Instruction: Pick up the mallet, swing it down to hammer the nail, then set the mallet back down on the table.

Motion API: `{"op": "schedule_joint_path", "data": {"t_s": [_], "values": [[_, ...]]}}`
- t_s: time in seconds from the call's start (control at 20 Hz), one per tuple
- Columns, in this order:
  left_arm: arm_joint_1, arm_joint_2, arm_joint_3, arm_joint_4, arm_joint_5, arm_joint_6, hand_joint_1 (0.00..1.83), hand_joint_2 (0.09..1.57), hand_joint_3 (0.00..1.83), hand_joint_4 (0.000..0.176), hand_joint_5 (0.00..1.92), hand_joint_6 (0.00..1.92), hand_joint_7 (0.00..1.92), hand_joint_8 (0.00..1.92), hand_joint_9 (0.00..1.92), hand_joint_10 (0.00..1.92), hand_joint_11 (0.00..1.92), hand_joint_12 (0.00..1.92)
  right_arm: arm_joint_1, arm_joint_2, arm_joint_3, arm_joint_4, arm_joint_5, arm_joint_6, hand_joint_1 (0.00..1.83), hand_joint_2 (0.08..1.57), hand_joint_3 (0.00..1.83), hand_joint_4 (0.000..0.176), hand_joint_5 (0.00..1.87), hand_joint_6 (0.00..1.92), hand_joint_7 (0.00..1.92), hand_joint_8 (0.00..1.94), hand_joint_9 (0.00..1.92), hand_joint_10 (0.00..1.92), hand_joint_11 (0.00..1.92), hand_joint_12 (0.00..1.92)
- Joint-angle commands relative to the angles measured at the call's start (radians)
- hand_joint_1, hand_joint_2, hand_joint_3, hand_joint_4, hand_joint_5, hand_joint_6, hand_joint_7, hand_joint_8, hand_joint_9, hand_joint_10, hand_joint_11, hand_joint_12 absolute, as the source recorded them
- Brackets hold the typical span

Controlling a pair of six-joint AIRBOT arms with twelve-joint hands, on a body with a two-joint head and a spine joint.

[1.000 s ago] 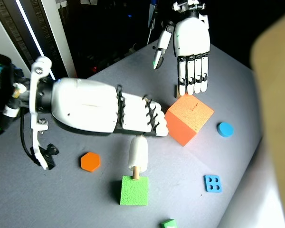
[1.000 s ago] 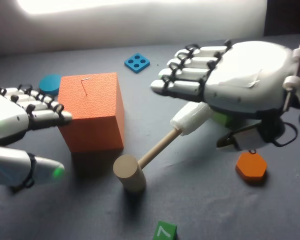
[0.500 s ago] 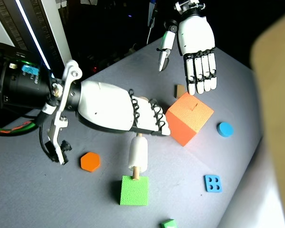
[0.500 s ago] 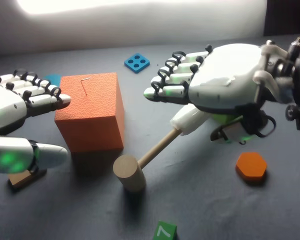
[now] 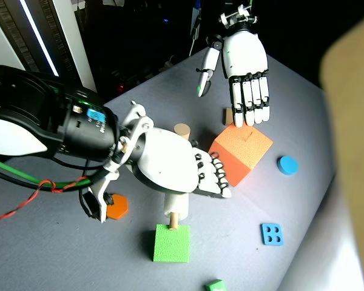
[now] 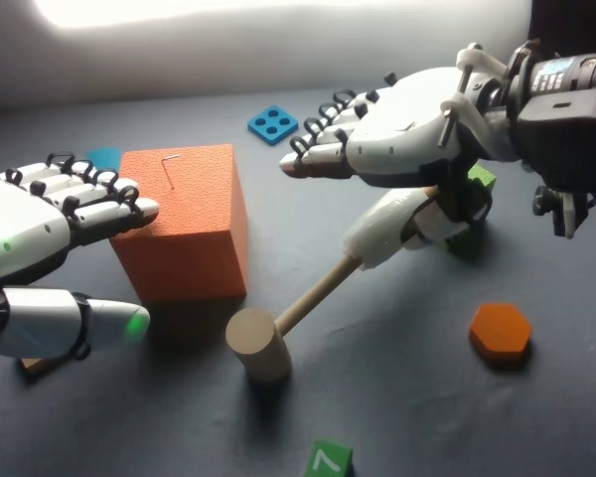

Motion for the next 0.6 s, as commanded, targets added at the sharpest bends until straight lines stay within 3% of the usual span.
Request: {"op": "schedule_joint_path", "data": {"t_s": [0.0,0.05,0.1,0.15,0.55], "values": [[-0.004,-0.002,0.007,-0.002,-0.110,-0.003,0.00,1.23,0.00,0.000,0.12,0.01,0.07,0.01,0.06,0.00,0.03,0.13,0.007,-0.004,0.000,-0.042,0.074,0.035,1.22,1.02,0.00,0.000,0.00,0.00,0.00,0.00,0.00,0.00,0.00,0.00],[0.000,-0.007,0.010,-0.002,-0.114,-0.004,0.00,1.23,0.00,0.000,0.12,0.00,0.06,0.00,0.05,0.00,0.02,0.13,0.005,-0.012,0.003,-0.131,0.061,0.117,1.22,1.02,0.00,0.000,0.01,0.00,0.00,0.00,0.00,0.00,0.00,0.00],[0.004,-0.012,0.014,-0.002,-0.119,-0.006,0.00,1.23,0.00,0.000,0.10,0.00,0.06,0.00,0.05,0.00,0.02,0.13,0.001,-0.026,0.012,-0.305,0.026,0.283,1.22,1.02,0.00,0.000,0.02,0.01,0.00,0.00,0.00,0.00,0.00,0.00],[0.007,-0.018,0.018,-0.002,-0.121,-0.007,0.00,1.23,0.00,0.000,0.11,0.00,0.06,0.00,0.05,0.00,0.01,0.13,-0.004,-0.042,0.026,-0.399,-0.003,0.371,1.23,1.01,0.00,0.000,0.00,0.00,0.00,0.00,0.00,0.00,0.00,0.00],[0.029,-0.029,0.022,0.006,-0.133,-0.036,0.00,1.22,0.00,0.000,0.08,0.00,0.02,0.00,0.02,0.00,0.00,0.10,-0.032,-0.097,0.075,-0.400,-0.010,0.429,1.22,1.01,0.00,0.000,0.00,0.00,0.00,0.00,0.00,0.00,0.00,0.00]]}}
